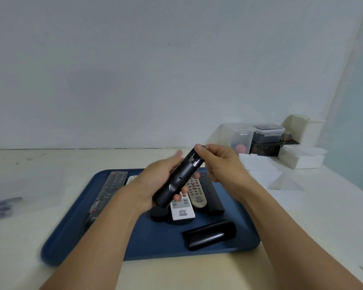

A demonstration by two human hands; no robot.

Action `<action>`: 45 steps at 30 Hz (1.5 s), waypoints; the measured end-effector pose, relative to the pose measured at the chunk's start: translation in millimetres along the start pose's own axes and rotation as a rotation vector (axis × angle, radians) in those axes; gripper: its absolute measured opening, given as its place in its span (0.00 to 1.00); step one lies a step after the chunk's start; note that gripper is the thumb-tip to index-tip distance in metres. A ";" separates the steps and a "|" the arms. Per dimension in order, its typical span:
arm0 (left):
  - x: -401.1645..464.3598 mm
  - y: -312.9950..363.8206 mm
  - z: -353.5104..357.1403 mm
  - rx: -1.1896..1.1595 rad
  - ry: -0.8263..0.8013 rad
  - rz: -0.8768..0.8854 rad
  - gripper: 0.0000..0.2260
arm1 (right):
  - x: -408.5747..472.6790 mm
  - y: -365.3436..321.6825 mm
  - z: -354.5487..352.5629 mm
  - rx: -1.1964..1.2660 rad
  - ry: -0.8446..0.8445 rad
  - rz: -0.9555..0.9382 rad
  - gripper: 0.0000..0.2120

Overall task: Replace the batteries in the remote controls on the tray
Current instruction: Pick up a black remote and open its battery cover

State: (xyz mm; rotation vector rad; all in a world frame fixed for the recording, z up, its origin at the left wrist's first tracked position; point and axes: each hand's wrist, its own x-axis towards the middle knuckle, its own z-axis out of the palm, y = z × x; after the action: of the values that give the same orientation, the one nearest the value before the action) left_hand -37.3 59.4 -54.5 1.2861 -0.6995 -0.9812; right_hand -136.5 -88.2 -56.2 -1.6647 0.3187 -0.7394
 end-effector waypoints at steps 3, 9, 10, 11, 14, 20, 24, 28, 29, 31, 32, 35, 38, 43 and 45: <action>-5.5 10.8 -15.8 -0.497 0.036 0.040 0.33 | 1.9 4.8 -1.7 0.129 0.055 0.095 0.20; 13.4 -1.9 7.0 -0.143 0.231 0.303 0.10 | -19.2 2.3 33.2 0.175 -0.208 0.315 0.18; 13.6 -3.8 14.8 -0.141 0.242 0.292 0.10 | -21.6 0.1 36.3 0.150 -0.196 0.295 0.19; 14.1 -5.4 16.1 -0.186 0.249 0.287 0.11 | -21.1 0.8 36.9 0.075 -0.135 0.207 0.19; 12.1 -4.9 8.9 -0.451 0.208 0.232 0.13 | -17.8 1.5 25.4 -0.295 0.233 -0.206 0.15; 13.4 -9.7 8.8 -0.456 0.209 0.130 0.16 | -30.4 -2.5 34.7 -0.363 0.060 -0.404 0.09; 15.3 -11.0 10.4 -0.441 0.238 0.104 0.15 | -27.1 -1.2 35.4 -0.347 0.048 -0.401 0.08; 18.0 -13.6 9.7 -0.400 0.259 0.103 0.15 | -28.1 -1.8 34.5 -0.323 0.029 -0.402 0.06; 18.2 -14.0 9.6 -0.393 0.256 0.105 0.15 | -27.6 -1.5 34.1 -0.344 0.022 -0.413 0.06; 18.4 -14.1 9.9 -0.369 0.254 0.121 0.15 | -25.6 -0.1 33.3 -0.407 0.014 -0.430 0.07; 18.7 -14.2 10.0 -0.354 0.260 0.132 0.14 | -24.6 0.7 32.8 -0.440 0.013 -0.438 0.07; 17.6 -12.6 9.5 -0.295 0.273 0.168 0.12 | -22.1 5.4 32.3 -0.523 0.007 -0.454 0.07; 17.1 -11.6 8.4 -0.243 0.285 0.187 0.12 | -21.3 7.4 32.7 -0.542 -0.022 -0.465 0.07; 18.8 -12.4 10.1 -0.193 0.264 0.189 0.12 | -21.4 9.6 37.1 -0.340 -0.080 -0.374 0.06; 18.7 -12.5 9.5 -0.193 0.266 0.194 0.11 | -19.9 11.0 42.6 -0.276 -0.121 -0.346 0.07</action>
State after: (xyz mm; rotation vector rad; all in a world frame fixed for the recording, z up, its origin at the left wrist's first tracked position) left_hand -39.8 38.5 -66.9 1.1300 -0.4994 -0.6865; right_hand -122.9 -46.1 -75.6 -2.0478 0.0457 -0.8738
